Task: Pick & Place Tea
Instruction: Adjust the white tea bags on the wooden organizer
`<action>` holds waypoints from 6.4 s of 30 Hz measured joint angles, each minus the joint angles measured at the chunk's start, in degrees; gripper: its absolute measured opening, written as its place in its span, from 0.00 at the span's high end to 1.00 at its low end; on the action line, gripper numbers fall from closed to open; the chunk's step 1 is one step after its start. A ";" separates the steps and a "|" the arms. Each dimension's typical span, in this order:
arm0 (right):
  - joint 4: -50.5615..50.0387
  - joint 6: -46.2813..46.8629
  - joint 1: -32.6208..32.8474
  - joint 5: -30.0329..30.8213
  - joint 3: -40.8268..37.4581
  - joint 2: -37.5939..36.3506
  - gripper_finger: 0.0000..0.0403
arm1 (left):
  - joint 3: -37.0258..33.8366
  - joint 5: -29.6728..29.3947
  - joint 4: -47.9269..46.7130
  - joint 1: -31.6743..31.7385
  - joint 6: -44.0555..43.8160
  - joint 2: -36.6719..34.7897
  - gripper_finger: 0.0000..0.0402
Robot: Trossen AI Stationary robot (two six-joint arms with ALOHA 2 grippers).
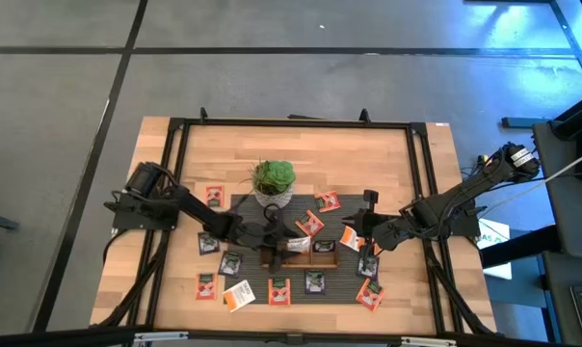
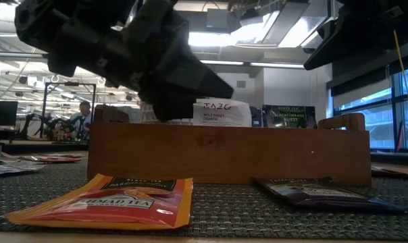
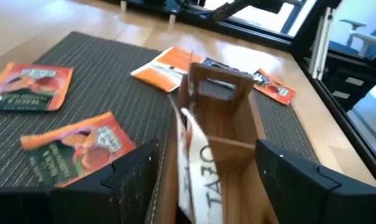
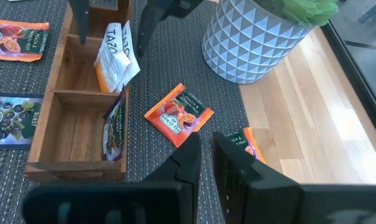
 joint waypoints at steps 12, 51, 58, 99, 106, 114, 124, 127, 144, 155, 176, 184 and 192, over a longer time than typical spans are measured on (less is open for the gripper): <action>-0.27 0.08 0.00 0.00 0.00 0.00 0.89 | 0.54 -0.37 -2.05 -0.01 0.49 0.76 0.41; -0.30 -0.27 0.00 0.44 0.00 0.00 0.89 | 0.54 -2.67 -2.86 0.05 2.58 0.68 0.98; -0.32 -0.36 0.00 0.44 0.00 0.00 0.89 | 2.04 -3.42 -2.94 0.15 5.24 0.68 0.99; -0.30 0.21 0.01 0.44 0.00 0.00 0.80 | 2.77 -3.02 -4.02 0.42 13.77 0.37 0.91; -1.11 0.21 0.02 0.44 0.76 0.00 0.72 | 2.77 -3.24 -6.17 0.37 16.76 -5.44 0.91; -1.13 -0.01 0.02 0.44 1.79 -0.04 0.71 | 2.63 -1.66 -12.28 0.57 15.76 -12.64 0.91; -1.26 0.07 0.01 0.44 1.81 -0.04 0.71 | 2.53 -3.31 -12.51 0.84 14.05 -12.50 0.91; -1.24 0.02 0.02 0.44 1.81 -0.04 0.71 | 2.46 -3.21 -12.71 1.57 14.62 -12.22 0.91; -1.21 0.14 0.00 0.44 1.81 -0.04 0.71 | 9.78 9.76 -21.08 5.25 13.43 -12.12 0.73; -1.35 0.23 -0.02 0.44 1.86 -0.04 0.71 | 10.75 6.74 -22.49 5.28 10.52 -11.48 0.60; -1.50 1.51 -0.04 0.44 1.88 -0.02 0.71 | 12.40 12.08 -25.81 7.12 5.50 -5.18 0.74; -1.56 1.52 -0.04 0.44 1.87 -0.02 0.71 | 12.40 12.48 -27.00 7.06 6.79 -5.18 0.82; -1.61 1.24 -0.04 0.44 1.86 -0.02 0.71 | 12.40 12.55 -26.93 7.06 8.95 -5.18 0.99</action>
